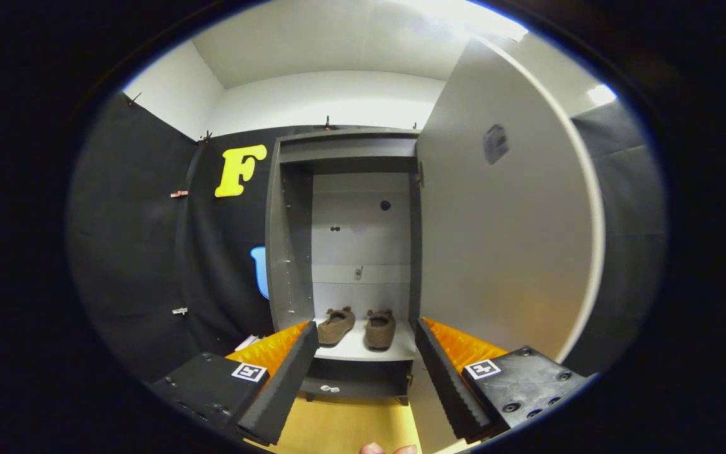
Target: Open the shoe cabinet door, grab the shoes and put them into the shoe cabinet, then close the shoe cabinet door.
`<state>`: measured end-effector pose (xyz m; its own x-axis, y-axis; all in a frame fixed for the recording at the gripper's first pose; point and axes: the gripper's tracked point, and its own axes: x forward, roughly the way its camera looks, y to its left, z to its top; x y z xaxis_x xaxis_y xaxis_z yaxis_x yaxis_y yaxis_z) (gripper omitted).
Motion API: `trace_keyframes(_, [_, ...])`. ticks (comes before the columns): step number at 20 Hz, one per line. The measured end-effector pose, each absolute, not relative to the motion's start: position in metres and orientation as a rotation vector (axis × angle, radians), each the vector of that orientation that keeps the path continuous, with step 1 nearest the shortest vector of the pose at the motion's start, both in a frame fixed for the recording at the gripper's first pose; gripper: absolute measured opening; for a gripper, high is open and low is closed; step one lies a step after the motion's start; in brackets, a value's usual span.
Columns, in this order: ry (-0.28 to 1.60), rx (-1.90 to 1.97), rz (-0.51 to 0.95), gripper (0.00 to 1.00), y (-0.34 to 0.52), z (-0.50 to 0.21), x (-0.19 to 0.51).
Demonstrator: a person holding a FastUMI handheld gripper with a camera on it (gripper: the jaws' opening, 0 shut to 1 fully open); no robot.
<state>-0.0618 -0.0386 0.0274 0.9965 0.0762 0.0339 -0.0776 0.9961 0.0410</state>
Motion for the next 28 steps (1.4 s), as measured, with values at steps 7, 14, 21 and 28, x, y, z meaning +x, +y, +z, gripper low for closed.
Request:
trace_keyframes(7, [0.001, 0.072, -0.019, 0.98, -0.112, 0.032, -0.132])
trace_keyframes(14, [0.007, 0.079, -0.215, 0.98, -0.215, 0.033, -0.145])
trace_keyframes(21, [0.052, 0.052, -0.307, 0.97, -0.276, 0.006, -0.098])
trace_keyframes(28, [0.092, 0.068, -0.299, 0.95, -0.269, -0.01, -0.074])
